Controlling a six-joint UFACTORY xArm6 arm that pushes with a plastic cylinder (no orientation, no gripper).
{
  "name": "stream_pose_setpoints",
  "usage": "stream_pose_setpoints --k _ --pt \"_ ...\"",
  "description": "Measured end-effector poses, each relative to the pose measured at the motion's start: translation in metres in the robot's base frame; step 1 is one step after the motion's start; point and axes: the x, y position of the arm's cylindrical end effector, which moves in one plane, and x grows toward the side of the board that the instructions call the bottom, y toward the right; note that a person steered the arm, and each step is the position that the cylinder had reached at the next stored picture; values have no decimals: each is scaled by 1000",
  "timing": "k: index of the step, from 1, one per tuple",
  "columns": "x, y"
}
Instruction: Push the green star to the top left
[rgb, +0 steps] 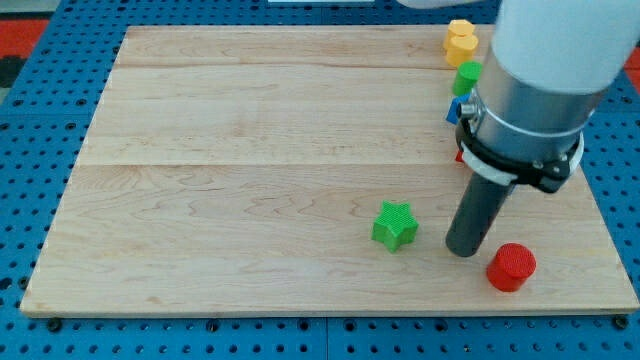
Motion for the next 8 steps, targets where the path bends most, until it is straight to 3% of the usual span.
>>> stream_pose_setpoints --k 2,3,4,5,7,8 --pt "-152 -195" --pt "-170 -217" --pt "-138 -193" --pt "-133 -259" --pt "-235 -337" --pt "-198 -338"
